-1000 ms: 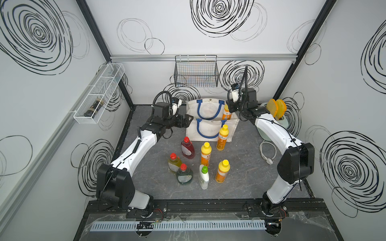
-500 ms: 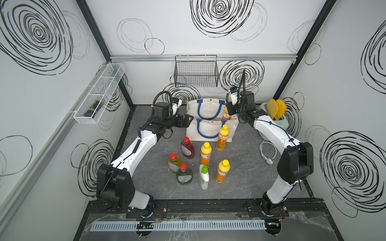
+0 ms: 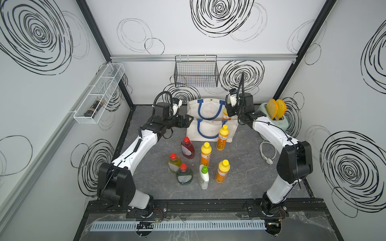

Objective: Pack dish soap into the shopping bag
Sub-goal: Place the bottle of dish soap in the shopping bag.

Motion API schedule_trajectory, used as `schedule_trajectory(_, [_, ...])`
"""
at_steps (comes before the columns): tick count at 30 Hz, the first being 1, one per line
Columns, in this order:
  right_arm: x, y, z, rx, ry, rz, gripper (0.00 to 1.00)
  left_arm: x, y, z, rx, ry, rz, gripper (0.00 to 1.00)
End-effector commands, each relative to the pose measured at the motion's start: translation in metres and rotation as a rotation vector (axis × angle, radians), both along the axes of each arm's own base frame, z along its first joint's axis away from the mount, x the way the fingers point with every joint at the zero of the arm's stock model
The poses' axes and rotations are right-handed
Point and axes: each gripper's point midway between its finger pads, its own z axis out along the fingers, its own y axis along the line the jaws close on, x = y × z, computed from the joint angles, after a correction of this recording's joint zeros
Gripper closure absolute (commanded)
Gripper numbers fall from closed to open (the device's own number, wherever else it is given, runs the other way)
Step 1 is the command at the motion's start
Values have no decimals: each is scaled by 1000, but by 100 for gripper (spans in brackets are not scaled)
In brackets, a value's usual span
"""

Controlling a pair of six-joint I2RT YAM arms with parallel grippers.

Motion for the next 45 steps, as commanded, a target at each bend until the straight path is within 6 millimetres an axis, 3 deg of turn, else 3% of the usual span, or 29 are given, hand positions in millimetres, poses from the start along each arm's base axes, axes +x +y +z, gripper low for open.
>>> schedule_trajectory(1, [7, 0, 27, 22, -99, -14, 81, 3, -5, 10, -16, -30, -13, 4])
schedule_trajectory(7, [2, -3, 29, 19, -99, -25, 58, 2, -4, 11, -16, -35, -13, 4])
schedule_trajectory(13, [-1, -6, 34, 19, -106, -32, 49, 2, -4, 12, -17, -37, -12, 4])
schedule_trajectory(34, [-15, -7, 58, 25, -126, -11, 36, 1, -5, 12, -9, -40, -11, 4])
schedule_trajectory(41, [-34, -4, 72, 64, -113, 31, 29, 1, -1, 20, -20, -72, 16, 4])
schedule_trajectory(45, [-49, -3, 76, 83, -82, 47, 24, -4, -9, 23, -19, -87, -3, 4])
